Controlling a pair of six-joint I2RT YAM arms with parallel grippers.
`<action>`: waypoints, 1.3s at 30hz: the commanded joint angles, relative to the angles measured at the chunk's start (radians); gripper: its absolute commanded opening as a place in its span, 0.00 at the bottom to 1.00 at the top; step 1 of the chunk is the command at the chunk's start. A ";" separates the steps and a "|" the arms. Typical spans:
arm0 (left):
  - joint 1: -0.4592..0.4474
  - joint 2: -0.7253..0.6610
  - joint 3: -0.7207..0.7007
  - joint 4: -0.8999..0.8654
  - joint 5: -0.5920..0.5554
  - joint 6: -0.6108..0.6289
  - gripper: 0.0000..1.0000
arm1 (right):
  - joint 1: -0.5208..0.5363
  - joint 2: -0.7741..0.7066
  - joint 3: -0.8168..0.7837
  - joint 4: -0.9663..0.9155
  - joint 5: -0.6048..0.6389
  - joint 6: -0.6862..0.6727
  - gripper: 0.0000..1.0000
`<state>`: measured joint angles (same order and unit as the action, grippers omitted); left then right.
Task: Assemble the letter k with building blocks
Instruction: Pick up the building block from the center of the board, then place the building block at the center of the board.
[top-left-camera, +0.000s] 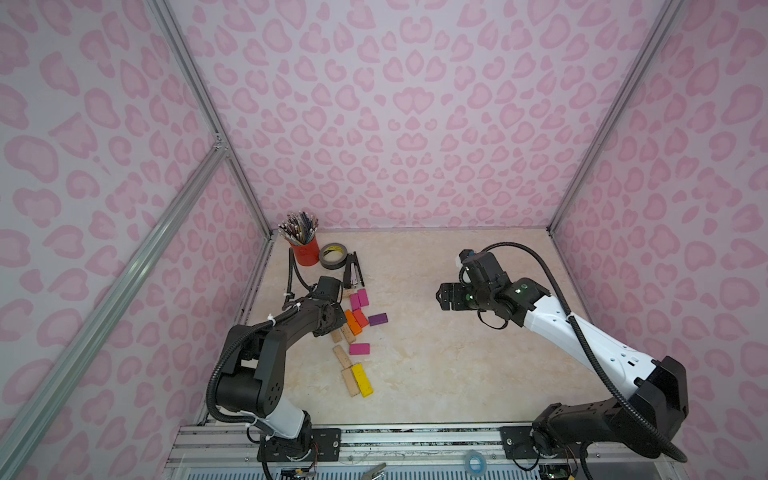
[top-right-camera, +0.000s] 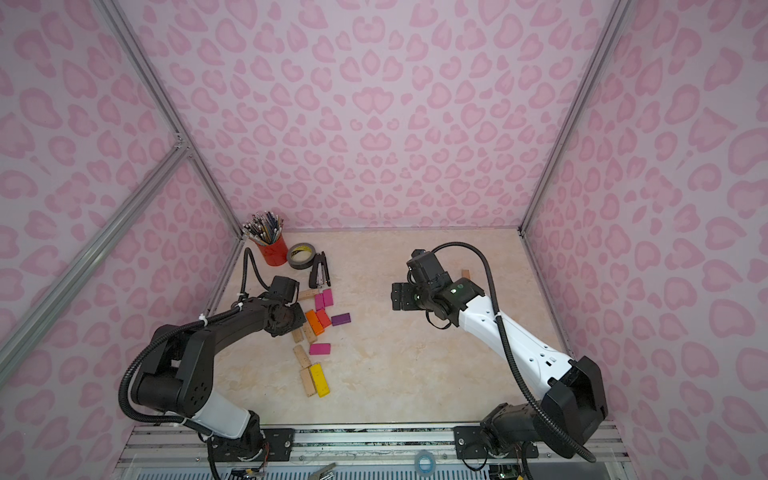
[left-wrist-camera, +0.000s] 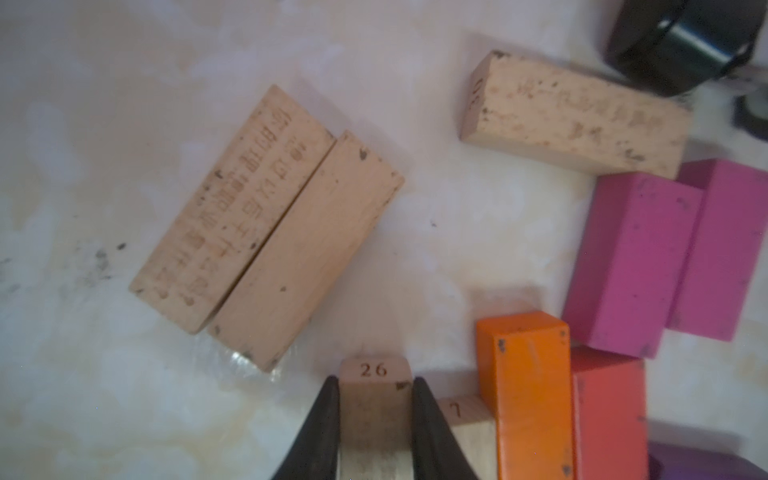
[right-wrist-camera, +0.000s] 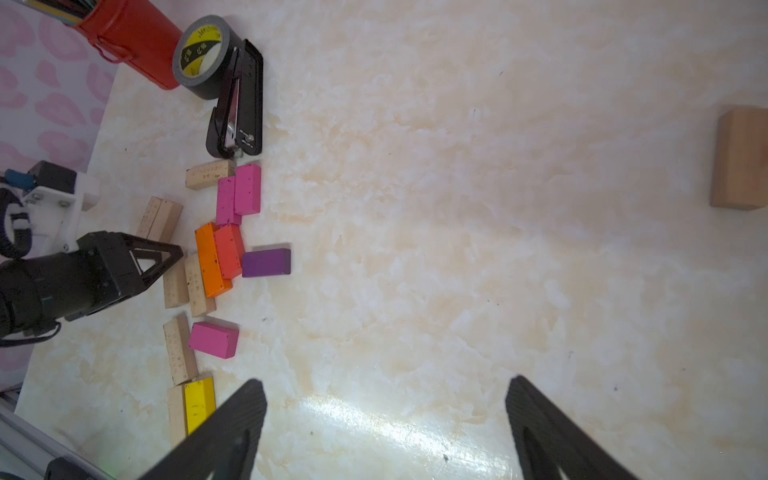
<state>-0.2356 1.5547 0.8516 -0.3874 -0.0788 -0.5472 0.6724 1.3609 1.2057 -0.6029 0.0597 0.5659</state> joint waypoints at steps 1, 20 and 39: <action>-0.042 -0.063 0.071 -0.046 -0.031 0.014 0.17 | -0.009 -0.036 -0.009 -0.009 0.092 0.039 0.92; -0.622 0.558 0.968 -0.185 -0.103 0.023 0.17 | -0.190 -0.281 -0.181 -0.100 0.204 0.058 0.94; -0.680 1.100 1.580 -0.403 -0.058 0.058 0.20 | -0.214 -0.371 -0.253 -0.170 0.143 0.055 0.94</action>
<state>-0.9161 2.6411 2.4161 -0.7601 -0.1375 -0.4965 0.4587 0.9936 0.9573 -0.7567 0.2207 0.6231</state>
